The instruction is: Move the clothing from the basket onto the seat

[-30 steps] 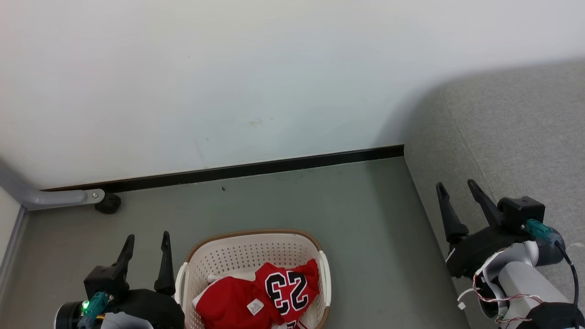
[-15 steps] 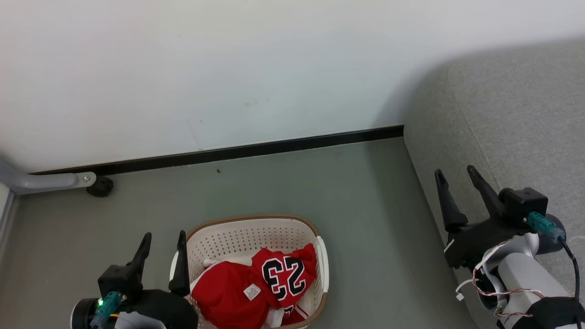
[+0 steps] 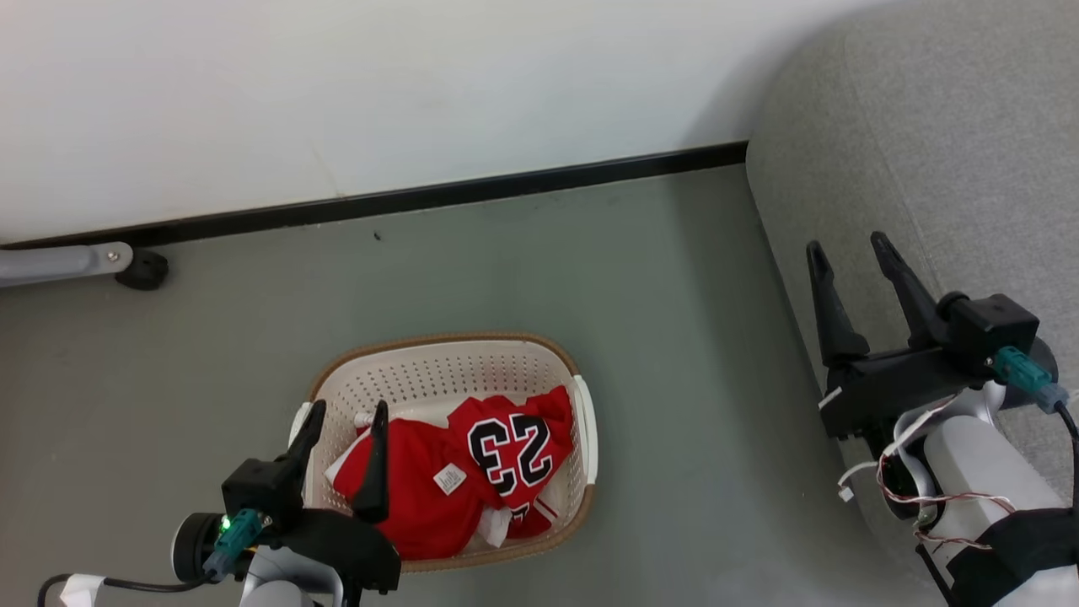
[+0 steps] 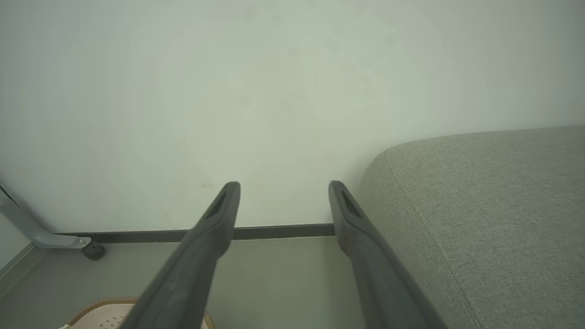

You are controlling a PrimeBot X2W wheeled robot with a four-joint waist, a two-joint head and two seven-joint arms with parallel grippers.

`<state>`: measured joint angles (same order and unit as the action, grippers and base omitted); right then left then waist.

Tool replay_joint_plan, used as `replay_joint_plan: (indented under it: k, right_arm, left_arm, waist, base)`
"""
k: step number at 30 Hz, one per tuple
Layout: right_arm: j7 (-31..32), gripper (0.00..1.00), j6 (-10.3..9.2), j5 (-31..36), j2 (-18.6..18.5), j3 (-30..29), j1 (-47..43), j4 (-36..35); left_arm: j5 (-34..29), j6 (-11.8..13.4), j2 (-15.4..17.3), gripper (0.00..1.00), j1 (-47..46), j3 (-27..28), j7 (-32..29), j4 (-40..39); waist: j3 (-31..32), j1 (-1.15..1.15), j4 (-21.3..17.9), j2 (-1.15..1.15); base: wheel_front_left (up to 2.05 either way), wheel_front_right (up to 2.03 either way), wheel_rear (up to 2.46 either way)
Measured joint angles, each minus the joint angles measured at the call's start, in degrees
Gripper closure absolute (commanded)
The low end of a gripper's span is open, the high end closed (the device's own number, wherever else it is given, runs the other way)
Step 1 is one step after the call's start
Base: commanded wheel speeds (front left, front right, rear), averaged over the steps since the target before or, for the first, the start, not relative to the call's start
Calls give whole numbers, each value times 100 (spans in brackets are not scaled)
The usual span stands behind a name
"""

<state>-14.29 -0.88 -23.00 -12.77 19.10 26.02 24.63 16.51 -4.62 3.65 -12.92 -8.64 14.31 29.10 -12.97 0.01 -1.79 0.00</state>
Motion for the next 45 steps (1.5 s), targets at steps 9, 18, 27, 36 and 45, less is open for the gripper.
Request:
replay_joint_plan:
  k: [9,18,27,36,45]
  right_arm:
    - [-1,0,-22,144,-13,-130,365,-412]
    - [-21,0,-46,205,-63,-246,666,-773]
    - [-25,0,-46,297,-21,-259,876,-1000]
    - [-41,0,-57,324,15,-360,883,-1185]
    - [-42,0,-63,388,80,-439,884,-1344]
  left_arm:
    - [19,-104,-37,0,-438,-129,0,205]
    - [90,-194,-58,0,-1109,-261,1,676]
    - [91,-201,-75,0,-1848,-375,-30,1268]
    - [155,-246,-19,0,-2483,-363,-297,1825]
    - [214,-247,55,0,-2926,-345,-523,2345]
  waist:
    - [-581,0,-84,0]
    - [-1256,-1,-222,1]
    - [-1916,0,-417,1]
    - [-2500,0,-653,1]
    - [-3007,0,-858,1]
  base:
    - [0,0,0]
    - [0,0,0]
    - [0,0,0]
    - [0,0,0]
    - [0,0,0]
